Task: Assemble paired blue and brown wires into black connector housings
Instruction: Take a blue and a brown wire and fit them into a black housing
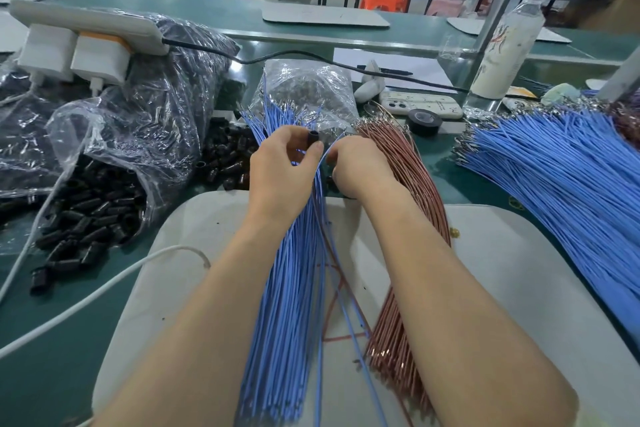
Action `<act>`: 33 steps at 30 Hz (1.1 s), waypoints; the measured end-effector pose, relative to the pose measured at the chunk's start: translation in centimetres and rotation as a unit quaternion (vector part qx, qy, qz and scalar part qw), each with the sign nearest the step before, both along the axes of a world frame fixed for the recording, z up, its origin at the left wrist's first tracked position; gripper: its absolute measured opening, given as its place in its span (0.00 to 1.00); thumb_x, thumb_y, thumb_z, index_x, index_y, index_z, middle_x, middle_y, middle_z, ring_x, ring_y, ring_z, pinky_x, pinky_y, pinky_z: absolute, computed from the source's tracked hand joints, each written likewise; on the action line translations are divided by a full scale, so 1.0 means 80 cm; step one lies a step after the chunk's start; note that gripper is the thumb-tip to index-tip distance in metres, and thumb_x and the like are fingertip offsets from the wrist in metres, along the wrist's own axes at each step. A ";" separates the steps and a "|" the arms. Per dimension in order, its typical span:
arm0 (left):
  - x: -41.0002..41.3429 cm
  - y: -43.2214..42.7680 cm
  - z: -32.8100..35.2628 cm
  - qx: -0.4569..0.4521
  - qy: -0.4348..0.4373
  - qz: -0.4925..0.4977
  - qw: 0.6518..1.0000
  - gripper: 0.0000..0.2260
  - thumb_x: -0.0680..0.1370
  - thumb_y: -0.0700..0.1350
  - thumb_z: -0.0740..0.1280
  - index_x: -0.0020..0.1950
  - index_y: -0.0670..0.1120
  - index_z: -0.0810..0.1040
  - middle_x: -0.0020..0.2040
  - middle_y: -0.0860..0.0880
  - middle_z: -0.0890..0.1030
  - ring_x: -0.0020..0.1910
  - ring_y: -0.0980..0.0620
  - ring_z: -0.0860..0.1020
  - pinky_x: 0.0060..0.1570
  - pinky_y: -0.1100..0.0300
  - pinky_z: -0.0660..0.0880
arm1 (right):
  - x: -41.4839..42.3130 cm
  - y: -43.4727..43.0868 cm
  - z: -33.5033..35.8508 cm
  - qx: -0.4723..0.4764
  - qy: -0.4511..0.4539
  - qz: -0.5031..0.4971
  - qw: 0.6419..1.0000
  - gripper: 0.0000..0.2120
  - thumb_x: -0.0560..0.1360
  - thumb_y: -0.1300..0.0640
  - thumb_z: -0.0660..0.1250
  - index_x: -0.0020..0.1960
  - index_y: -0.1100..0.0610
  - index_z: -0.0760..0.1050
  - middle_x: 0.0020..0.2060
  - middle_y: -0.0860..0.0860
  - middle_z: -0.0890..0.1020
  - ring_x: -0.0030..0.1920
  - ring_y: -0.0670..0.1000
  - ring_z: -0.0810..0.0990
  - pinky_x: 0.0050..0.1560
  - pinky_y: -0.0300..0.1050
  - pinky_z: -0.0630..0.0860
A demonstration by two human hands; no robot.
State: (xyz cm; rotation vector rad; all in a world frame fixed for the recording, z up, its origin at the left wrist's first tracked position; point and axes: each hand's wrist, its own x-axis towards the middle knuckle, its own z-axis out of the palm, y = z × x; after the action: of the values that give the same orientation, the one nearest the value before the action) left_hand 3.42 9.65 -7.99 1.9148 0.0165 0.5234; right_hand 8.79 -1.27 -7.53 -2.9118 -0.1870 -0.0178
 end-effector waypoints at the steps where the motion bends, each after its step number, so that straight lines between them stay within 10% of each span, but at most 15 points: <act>1: 0.000 0.000 0.000 0.000 0.002 -0.002 1.000 0.07 0.77 0.44 0.68 0.54 0.45 0.78 0.42 0.58 0.78 0.40 0.63 0.76 0.42 0.75 0.70 | 0.001 -0.003 0.000 -0.001 -0.001 0.000 1.000 0.16 0.75 0.65 0.61 0.60 0.58 0.77 0.58 0.56 0.78 0.58 0.58 0.76 0.52 0.46 0.73; 12: -0.004 -0.007 -0.001 -0.027 0.029 -0.051 0.998 0.04 0.77 0.42 0.68 0.50 0.51 0.76 0.43 0.54 0.81 0.42 0.51 0.82 0.48 0.57 0.79 | -0.014 -0.021 0.001 0.231 -0.083 -0.014 0.969 0.15 0.72 0.70 0.57 0.42 0.55 0.79 0.39 0.55 0.81 0.45 0.55 0.80 0.46 0.45 0.76; 18: -0.001 -0.009 -0.009 -0.034 0.014 -0.098 0.995 0.07 0.76 0.36 0.67 0.47 0.48 0.75 0.47 0.48 0.82 0.49 0.53 0.81 0.54 0.58 0.77 | -0.048 -0.042 0.023 0.557 -0.005 0.019 0.830 0.10 0.74 0.71 0.65 0.44 0.58 0.79 0.38 0.53 0.83 0.37 0.44 0.83 0.43 0.37 0.80; 33: -0.002 -0.011 -0.013 -0.067 0.011 -0.132 0.989 0.10 0.76 0.33 0.66 0.46 0.48 0.75 0.44 0.49 0.82 0.46 0.57 0.81 0.51 0.65 0.76 | -0.066 -0.041 0.025 0.408 -0.148 0.086 0.897 0.07 0.74 0.65 0.68 0.47 0.55 0.81 0.38 0.43 0.82 0.40 0.39 0.81 0.46 0.31 0.76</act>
State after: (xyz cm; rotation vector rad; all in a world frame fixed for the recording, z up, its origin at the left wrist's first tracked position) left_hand 3.26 8.79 -9.00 1.7581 -0.1816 0.3152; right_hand 3.49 -4.57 -5.49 -2.0281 -0.3795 -0.4072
